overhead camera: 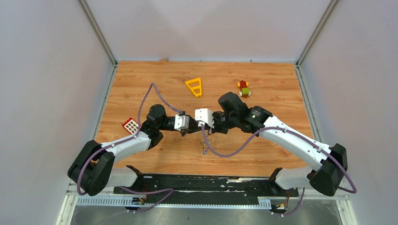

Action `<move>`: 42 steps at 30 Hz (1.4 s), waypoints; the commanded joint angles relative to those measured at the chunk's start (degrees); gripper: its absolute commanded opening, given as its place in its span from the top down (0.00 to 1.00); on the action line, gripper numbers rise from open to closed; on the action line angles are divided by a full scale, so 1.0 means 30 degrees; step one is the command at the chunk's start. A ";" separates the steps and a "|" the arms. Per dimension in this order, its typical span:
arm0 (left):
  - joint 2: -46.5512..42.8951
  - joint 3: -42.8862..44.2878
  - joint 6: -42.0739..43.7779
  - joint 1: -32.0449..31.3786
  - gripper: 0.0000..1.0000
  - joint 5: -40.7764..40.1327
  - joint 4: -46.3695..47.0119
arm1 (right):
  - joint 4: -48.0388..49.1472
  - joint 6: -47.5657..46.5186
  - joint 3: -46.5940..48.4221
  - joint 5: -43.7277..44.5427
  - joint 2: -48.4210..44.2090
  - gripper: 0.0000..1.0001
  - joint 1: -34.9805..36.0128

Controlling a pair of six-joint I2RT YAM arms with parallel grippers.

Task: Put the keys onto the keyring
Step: Adjust the key on the keyring.

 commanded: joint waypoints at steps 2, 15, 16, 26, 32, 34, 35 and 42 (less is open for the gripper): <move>-0.0061 0.0051 0.0534 -0.0049 0.79 0.0146 -0.0436 | 0.1127 0.0295 0.0108 -0.0275 -0.0768 1.00 0.0018; -0.0003 0.0153 -0.0133 -0.0048 1.00 0.0081 0.0058 | 0.1224 0.0383 -0.0024 -0.0429 -0.0731 1.00 -0.0034; 0.0020 0.0131 -0.0366 -0.0038 1.00 0.0049 0.0253 | 0.1237 0.0392 -0.0037 -0.0443 -0.0723 1.00 -0.0067; 0.0367 -0.1951 -0.6684 0.0127 1.00 -0.0784 0.9398 | 0.1780 0.1155 -0.0910 -0.4558 -0.1826 0.63 -0.2598; 0.1833 -0.2082 -0.9849 0.0136 1.00 -0.0606 1.3855 | 0.2322 0.1188 -0.1912 -0.6804 -0.2579 0.60 -0.3349; 0.2258 -0.2082 -1.0317 0.0149 1.00 -0.0647 1.4539 | 0.2400 0.1133 -0.1996 -0.7444 -0.2707 0.61 -0.3402; 0.2426 -0.2082 -1.0483 0.0140 1.00 -0.0678 1.4775 | 0.2442 0.1130 -0.2048 -0.7674 -0.2747 0.61 -0.3403; 0.2967 -0.1952 -1.1319 0.0149 1.00 -0.0830 1.5780 | 0.2758 0.1068 -0.2174 -0.8510 -0.2493 0.61 -0.3415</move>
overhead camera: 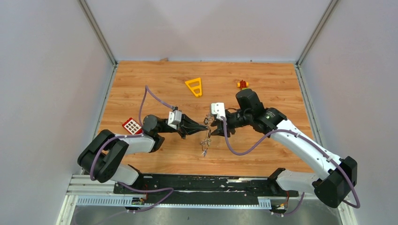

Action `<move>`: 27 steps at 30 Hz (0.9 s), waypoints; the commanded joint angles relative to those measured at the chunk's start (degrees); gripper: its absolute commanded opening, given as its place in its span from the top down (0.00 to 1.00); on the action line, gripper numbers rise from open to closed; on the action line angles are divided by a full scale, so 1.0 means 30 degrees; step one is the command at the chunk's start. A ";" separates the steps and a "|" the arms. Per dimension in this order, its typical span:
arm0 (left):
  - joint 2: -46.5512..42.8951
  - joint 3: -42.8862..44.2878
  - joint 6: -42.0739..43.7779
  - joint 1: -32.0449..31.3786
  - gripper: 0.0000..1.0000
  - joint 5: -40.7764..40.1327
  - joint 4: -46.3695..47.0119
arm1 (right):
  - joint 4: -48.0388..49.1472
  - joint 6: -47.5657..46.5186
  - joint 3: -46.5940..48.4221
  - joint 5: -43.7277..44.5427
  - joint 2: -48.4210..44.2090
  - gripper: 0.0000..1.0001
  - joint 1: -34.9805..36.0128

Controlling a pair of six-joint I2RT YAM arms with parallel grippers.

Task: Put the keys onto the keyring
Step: Adjust the key on the keyring.

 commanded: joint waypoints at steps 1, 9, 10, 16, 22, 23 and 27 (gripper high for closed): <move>0.0110 0.0153 -0.1072 0.0038 1.00 -0.0243 0.3041 | 0.1020 0.0073 -0.0042 -0.1370 -0.0015 0.62 -0.0093; 0.0236 0.0199 -0.1261 0.0027 1.00 -0.0287 0.3189 | 0.1115 -0.0015 0.0047 -0.1391 0.0571 0.87 -0.0073; 0.0225 0.0186 -0.1264 0.0025 1.00 -0.0287 0.3192 | 0.1114 -0.0051 0.0014 -0.1362 0.0577 0.89 -0.0098; 0.0179 0.0133 -0.1306 0.0052 1.00 -0.0470 0.3190 | 0.1247 -0.0053 -0.0288 -0.1232 0.0665 0.93 -0.0066; 0.0060 0.0075 -0.1439 0.0030 1.00 -0.1261 0.3189 | 0.1638 0.0204 -0.0521 -0.0977 0.0690 0.93 -0.0075; 0.0060 0.0043 -0.1477 0.0051 1.00 -0.1489 0.3189 | 0.1765 0.0345 -0.0544 -0.0841 0.0694 0.94 -0.0080; 0.0049 -0.0084 -0.1722 0.0036 1.00 -0.2621 0.3189 | 0.2472 0.1059 -0.0750 -0.0187 0.0780 0.94 -0.0080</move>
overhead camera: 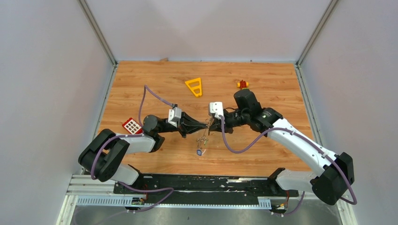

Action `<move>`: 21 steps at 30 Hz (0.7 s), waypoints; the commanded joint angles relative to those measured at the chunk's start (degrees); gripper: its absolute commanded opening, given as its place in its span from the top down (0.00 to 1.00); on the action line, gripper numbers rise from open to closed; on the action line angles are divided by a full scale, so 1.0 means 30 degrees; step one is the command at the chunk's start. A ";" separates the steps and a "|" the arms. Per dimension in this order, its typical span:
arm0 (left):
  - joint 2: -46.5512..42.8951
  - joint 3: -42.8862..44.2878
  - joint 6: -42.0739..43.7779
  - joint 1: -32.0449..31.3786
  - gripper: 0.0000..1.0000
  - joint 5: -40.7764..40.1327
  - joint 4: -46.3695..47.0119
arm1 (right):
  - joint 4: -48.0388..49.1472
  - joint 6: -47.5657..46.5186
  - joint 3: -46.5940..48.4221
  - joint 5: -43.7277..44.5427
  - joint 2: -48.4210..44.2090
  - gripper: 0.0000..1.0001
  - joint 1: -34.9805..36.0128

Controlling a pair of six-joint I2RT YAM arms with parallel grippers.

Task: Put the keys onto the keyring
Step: Adjust the key on the keyring.

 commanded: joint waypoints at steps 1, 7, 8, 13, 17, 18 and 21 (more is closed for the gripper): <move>-0.0174 -0.0122 -0.0358 0.0037 1.00 -0.2038 0.2788 | 0.1422 0.0956 -0.0283 0.0452 0.0132 0.94 0.0000; -0.0129 -0.0247 -0.0288 0.0021 1.00 -0.3530 0.2391 | 0.2322 0.2094 -0.0166 0.1635 0.0325 0.93 0.0082; -0.0129 -0.0280 -0.0258 0.0032 1.00 -0.3779 0.2347 | 0.2334 0.2187 -0.0128 0.1659 0.0399 0.92 0.0102; -0.0173 -0.0372 0.0086 0.0027 1.00 -0.4120 0.2211 | 0.2307 0.2189 -0.0211 0.1140 0.0291 0.83 0.0173; 0.0013 -0.0401 0.0038 0.0020 1.00 -0.3851 0.2469 | 0.2292 0.1786 -0.0397 0.1450 -0.0503 0.74 0.0117; 0.0079 -0.0401 -0.0049 0.0040 1.00 -0.3719 0.2621 | 0.2371 0.1749 -0.0472 0.1585 -0.0745 0.73 0.0095; 0.0192 -0.0387 -0.0151 0.0045 1.00 -0.3318 0.2826 | 0.2484 0.1576 -0.0543 0.1838 -0.1288 0.69 -0.0034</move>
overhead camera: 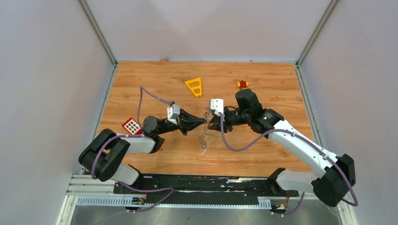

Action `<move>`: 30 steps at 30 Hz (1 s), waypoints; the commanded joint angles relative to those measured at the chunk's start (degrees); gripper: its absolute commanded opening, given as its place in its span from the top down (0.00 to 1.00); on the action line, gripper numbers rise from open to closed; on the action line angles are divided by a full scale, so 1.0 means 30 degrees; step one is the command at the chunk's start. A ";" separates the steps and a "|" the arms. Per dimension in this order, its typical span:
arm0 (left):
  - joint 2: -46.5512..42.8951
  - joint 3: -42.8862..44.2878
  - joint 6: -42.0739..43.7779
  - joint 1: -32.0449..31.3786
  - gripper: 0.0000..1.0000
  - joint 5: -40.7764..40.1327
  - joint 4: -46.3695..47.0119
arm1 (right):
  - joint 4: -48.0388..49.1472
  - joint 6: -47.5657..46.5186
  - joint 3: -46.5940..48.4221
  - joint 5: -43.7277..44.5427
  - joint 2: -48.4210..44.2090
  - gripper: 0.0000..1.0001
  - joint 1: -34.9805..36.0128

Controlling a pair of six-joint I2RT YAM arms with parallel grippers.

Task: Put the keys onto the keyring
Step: Adjust the key on the keyring.

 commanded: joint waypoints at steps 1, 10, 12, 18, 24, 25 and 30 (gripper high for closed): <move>0.0142 0.0041 0.0073 0.0043 1.00 0.0142 0.2571 | 0.0610 -0.0230 -0.0166 0.0170 -0.1330 0.69 -0.0092; 0.0245 0.0188 0.0043 0.0025 1.00 0.1263 0.2569 | 0.0410 -0.0624 0.0170 -0.0269 -0.1382 0.67 -0.0174; 0.0245 0.0204 0.0058 0.0031 1.00 0.1376 0.2575 | 0.0341 -0.0710 0.0258 -0.0354 -0.1228 0.67 -0.0189; 0.0215 0.0235 0.0014 0.0046 1.00 0.1586 0.2547 | 0.0254 -0.0842 0.0474 -0.0837 -0.0919 0.70 -0.0174; 0.0216 0.0279 -0.0073 0.0030 1.00 0.1679 0.2540 | 0.0242 -0.0852 0.0617 -0.1163 -0.0563 0.73 -0.0178; 0.0214 0.0292 -0.0074 0.0044 1.00 0.1661 0.2540 | 0.0199 -0.0886 0.0645 -0.1238 -0.0539 0.73 -0.0182; 0.0216 0.0290 -0.0074 0.0027 1.00 0.1677 0.2540 | 0.0105 -0.0899 0.0835 -0.1583 -0.0340 0.76 -0.0190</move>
